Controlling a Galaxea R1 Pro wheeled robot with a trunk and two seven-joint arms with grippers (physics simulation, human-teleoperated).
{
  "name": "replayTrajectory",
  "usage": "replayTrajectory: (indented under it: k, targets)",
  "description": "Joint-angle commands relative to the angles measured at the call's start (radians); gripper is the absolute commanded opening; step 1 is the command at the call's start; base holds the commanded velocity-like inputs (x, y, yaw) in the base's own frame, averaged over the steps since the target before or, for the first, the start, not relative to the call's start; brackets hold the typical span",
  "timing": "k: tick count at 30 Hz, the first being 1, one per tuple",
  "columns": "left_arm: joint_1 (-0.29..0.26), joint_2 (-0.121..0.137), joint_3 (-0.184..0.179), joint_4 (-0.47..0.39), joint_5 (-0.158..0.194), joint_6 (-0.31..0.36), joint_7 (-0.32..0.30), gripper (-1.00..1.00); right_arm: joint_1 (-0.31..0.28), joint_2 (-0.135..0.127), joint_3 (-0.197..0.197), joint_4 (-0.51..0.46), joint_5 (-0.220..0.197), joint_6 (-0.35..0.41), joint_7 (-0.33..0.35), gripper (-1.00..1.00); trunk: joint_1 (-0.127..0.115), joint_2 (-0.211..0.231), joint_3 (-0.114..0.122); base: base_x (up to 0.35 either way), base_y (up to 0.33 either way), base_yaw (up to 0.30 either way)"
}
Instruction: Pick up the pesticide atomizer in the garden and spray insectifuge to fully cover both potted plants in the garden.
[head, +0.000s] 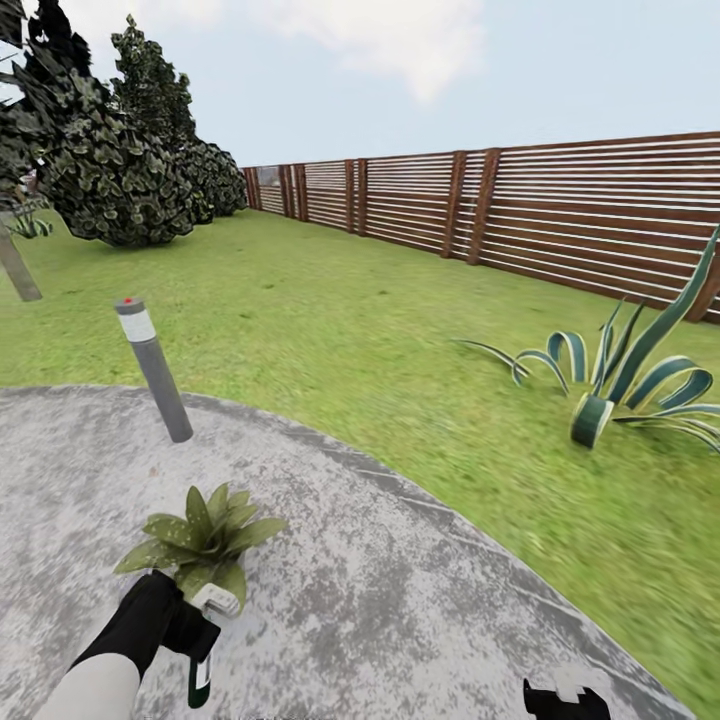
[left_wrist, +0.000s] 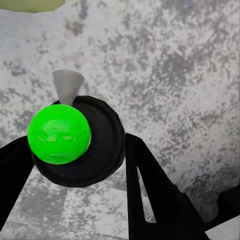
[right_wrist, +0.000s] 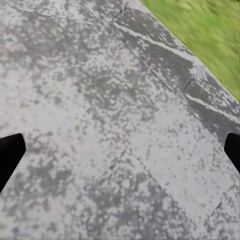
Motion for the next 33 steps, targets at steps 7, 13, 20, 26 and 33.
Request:
replayTrajectory:
  k: [7,13,20,26,33]
  targets:
    - [-0.001,-0.045,0.006,-0.011,0.039,0.005,0.123,-1.00,-0.001,0.002,-0.007,0.002,0.011,-0.004,-0.003,1.00,0.000,0.000,-0.005,0.000,0.000,0.247]
    - [-0.002,-0.044,0.012,-0.015,0.092,0.006,0.154,-1.00,-0.001,0.002,-0.007,0.002,0.011,-0.005,-0.003,1.00,0.000,0.000,-0.009,0.000,0.000,0.248]
    - [-0.003,-0.046,0.063,-0.015,0.133,0.007,0.156,-1.00,-0.001,0.002,-0.007,0.002,0.011,-0.004,-0.003,1.00,0.000,0.000,-0.013,0.000,0.000,0.179]
    - [-0.029,-0.153,0.043,-0.011,0.127,0.137,0.157,-1.00,-0.001,-0.002,-0.007,0.002,0.011,-0.003,-0.002,1.00,0.000,0.000,-0.013,0.000,0.000,0.010]
    - [-0.115,-0.172,-0.135,-0.033,0.132,0.416,0.153,-1.00,-0.001,-0.004,-0.008,0.000,0.011,-0.003,-0.001,1.00,0.000,0.000,-0.013,0.000,0.000,0.000]
